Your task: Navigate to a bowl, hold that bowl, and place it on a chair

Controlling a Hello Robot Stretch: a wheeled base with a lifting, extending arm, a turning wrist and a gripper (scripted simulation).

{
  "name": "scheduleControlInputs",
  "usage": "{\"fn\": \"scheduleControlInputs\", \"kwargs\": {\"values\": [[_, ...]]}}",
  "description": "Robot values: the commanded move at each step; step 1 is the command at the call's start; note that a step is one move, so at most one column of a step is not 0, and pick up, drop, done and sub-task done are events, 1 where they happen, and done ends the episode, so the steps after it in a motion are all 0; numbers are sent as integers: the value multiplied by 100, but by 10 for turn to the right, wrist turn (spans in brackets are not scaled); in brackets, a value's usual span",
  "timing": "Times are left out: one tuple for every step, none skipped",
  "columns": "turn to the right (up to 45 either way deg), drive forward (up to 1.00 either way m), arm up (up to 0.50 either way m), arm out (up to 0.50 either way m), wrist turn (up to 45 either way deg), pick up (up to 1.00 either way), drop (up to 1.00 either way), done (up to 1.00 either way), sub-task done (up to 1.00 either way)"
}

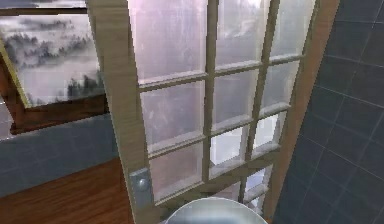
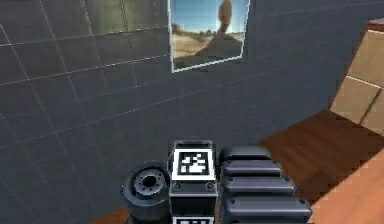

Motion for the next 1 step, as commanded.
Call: {"fn": "scheduleControlInputs", "kwargs": {"values": [[-450,0,0,0,0,0,0,0,0]]}}
